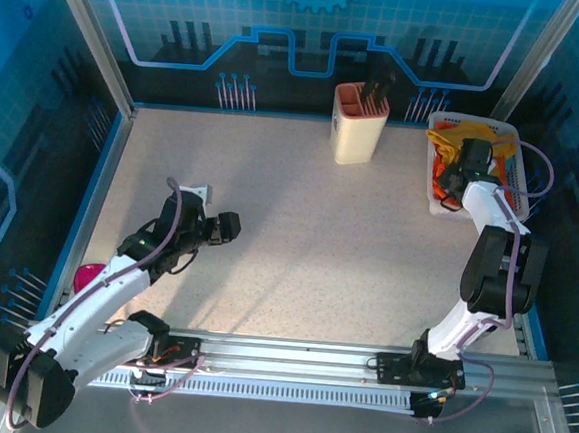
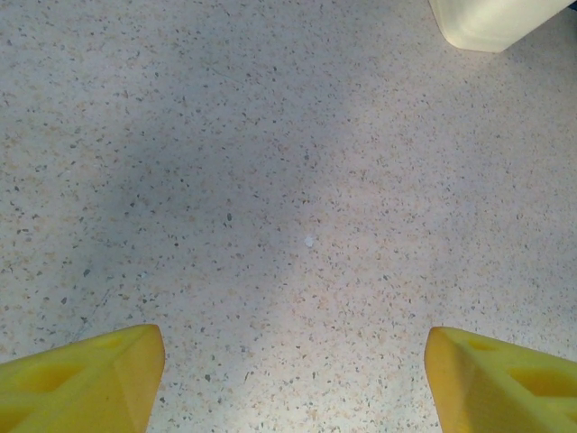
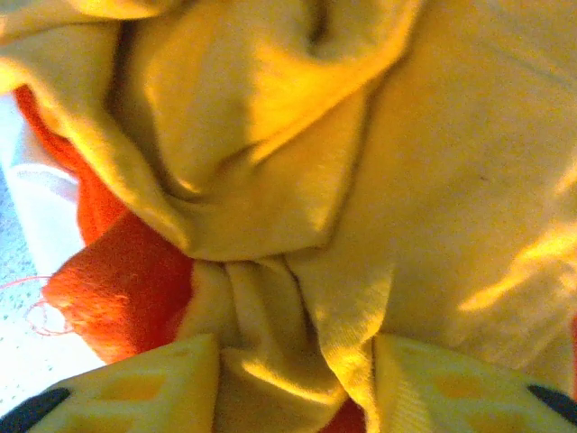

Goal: Fold and stack the t-shirts

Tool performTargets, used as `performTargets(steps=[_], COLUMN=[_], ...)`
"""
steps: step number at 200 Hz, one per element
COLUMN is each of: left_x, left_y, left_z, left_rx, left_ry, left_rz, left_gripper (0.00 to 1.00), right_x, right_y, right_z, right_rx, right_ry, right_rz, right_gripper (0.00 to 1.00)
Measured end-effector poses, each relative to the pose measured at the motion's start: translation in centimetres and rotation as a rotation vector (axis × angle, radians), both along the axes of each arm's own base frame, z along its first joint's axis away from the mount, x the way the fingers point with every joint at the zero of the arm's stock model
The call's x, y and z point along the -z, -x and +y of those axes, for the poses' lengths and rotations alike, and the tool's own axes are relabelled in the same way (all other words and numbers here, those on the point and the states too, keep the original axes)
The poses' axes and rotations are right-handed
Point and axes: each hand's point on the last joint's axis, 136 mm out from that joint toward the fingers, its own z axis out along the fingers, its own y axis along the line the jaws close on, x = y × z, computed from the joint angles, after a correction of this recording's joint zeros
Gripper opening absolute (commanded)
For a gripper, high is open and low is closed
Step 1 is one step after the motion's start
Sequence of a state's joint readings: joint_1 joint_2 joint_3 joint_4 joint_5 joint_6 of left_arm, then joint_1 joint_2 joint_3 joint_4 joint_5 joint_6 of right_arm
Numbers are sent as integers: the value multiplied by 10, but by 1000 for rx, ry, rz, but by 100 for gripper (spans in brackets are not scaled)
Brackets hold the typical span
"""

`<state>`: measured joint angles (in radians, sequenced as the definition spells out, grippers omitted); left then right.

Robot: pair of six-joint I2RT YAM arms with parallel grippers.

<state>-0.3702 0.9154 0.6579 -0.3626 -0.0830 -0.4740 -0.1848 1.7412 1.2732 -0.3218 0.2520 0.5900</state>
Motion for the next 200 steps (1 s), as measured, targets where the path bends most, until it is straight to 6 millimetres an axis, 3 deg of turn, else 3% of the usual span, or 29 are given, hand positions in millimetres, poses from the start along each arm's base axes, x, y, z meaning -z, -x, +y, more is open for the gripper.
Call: performTargets(steps=[26,53,80,117,151,200], left_x=[1,3,4,6,6,5], left_y=[1,2,4,6,6,7], left_z=[-1,0,0,-2,-2,-6], left_rx=[3,2,-8,-2,0,4], left_ry=[1,-2,7,15,16,43], left_rz=[2,12,25,34,33,39], left_gripper=[77,77,77,77,78,79], right_x=[3,1,-11,-58,-97,-140], right_y=[-8,-7,10,34,44,63], right_z=[4,4,3,3,9,40], right_rx=[-18,-21,-10,4,-3,-75], right_ry=[-23,-19,20,80,116,167], right_rz=[-10,-39,-68,-212,-313,-420], right_gripper=[0,0,0,0,0,0])
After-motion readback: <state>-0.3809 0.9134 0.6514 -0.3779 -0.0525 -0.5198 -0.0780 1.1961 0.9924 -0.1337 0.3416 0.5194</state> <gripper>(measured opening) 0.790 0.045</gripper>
